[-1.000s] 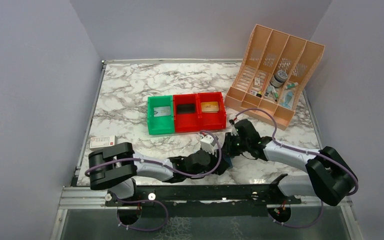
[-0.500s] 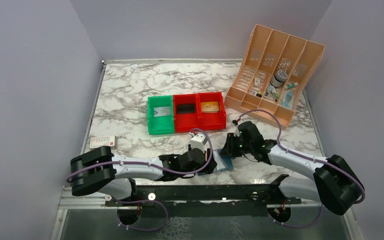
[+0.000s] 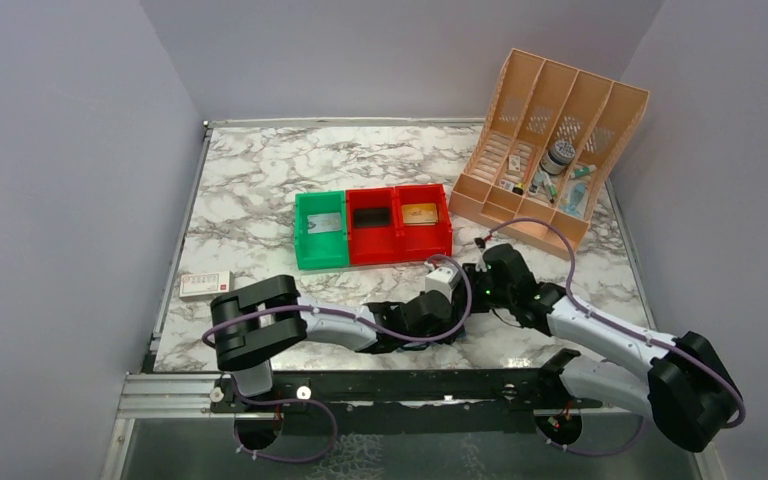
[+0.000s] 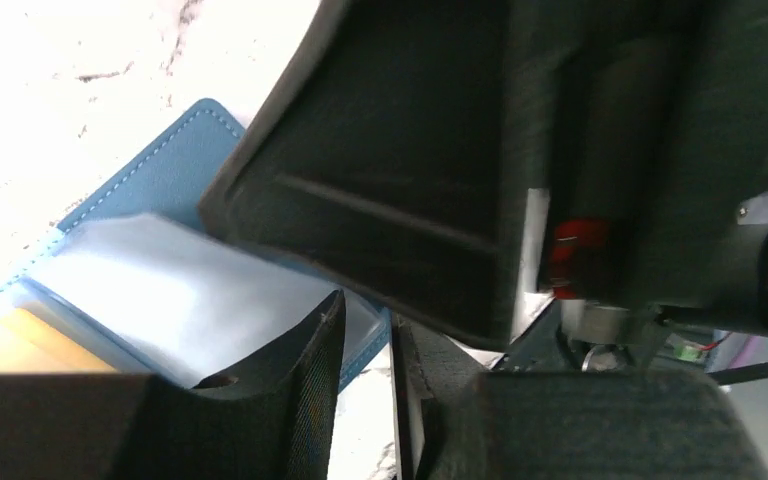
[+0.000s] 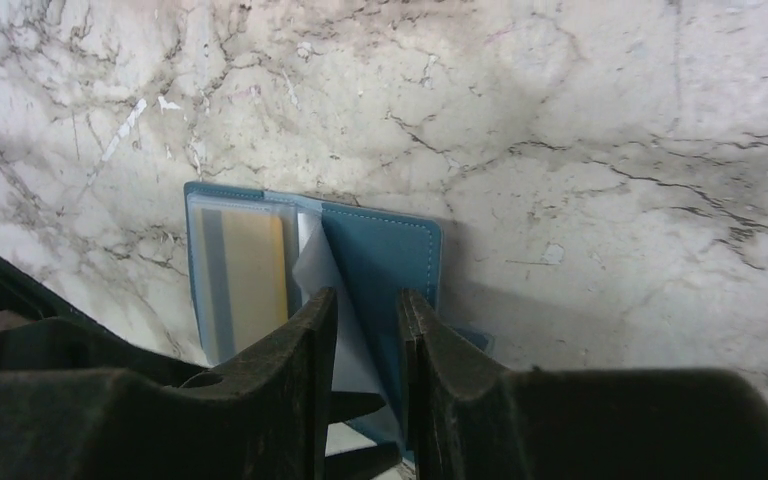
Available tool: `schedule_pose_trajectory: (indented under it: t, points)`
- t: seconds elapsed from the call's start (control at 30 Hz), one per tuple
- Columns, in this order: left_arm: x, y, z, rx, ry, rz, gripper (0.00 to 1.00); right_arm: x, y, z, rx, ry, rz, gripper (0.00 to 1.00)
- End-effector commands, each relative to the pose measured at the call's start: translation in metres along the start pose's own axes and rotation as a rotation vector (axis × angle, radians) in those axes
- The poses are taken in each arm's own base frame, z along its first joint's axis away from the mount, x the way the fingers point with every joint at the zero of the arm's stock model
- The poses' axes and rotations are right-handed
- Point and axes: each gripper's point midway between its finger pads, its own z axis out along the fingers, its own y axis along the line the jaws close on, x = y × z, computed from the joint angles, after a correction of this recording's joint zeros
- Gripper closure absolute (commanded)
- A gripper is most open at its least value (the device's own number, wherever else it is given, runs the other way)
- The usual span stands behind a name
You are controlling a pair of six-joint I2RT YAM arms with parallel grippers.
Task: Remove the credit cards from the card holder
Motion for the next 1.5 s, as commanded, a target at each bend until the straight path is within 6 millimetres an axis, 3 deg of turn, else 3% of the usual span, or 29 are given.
schedule_pose_trajectory:
  t: [0.0,0.1,0.2,0.4,0.5,0.63,0.7,0.83,1.1,1.27,1.47]
  points:
    - [0.011,-0.001,0.009,0.011,0.029,0.005,0.75,-0.018,-0.014,-0.011,0.104,-0.093,0.020,0.71]
    - [0.018,0.009,0.008,-0.014,0.033,-0.014,0.75,-0.026,-0.006,-0.015,0.073,-0.121,0.008,0.71]
    - [0.021,0.015,0.006,-0.027,0.033,-0.020,0.75,-0.025,0.017,-0.016,-0.053,-0.103,-0.019,0.73]
    - [0.020,0.013,0.001,-0.016,0.029,-0.013,0.75,0.011,0.056,-0.011,-0.334,0.078,-0.060,0.78]
    - [0.021,0.009,-0.001,0.004,0.035,0.005,0.75,0.027,0.044,0.003,-0.291,0.156,-0.048,0.79]
    - [0.007,-0.005,-0.021,0.056,-0.007,0.020,0.72,0.030,0.005,0.022,-0.076,0.160,-0.014,0.80]
    - [-0.004,-0.007,-0.038,0.075,-0.049,0.018,0.68,0.031,-0.002,0.025,-0.046,0.159,-0.012,0.80]
    - [-0.012,0.012,-0.063,0.035,-0.096,0.031,0.56,0.028,0.001,0.024,-0.057,0.147,-0.024,0.73]
    - [-0.013,0.076,-0.096,-0.244,-0.132,-0.030,0.54,0.018,0.013,0.014,-0.099,0.115,-0.077,0.55]
    - [-0.013,0.104,-0.107,-0.353,-0.176,-0.118,0.54,0.010,0.015,0.013,-0.020,0.095,-0.129,0.53]
    - [-0.008,0.119,-0.107,-0.404,-0.172,-0.154,0.54,0.011,0.036,0.014,0.000,0.077,-0.202,0.53]
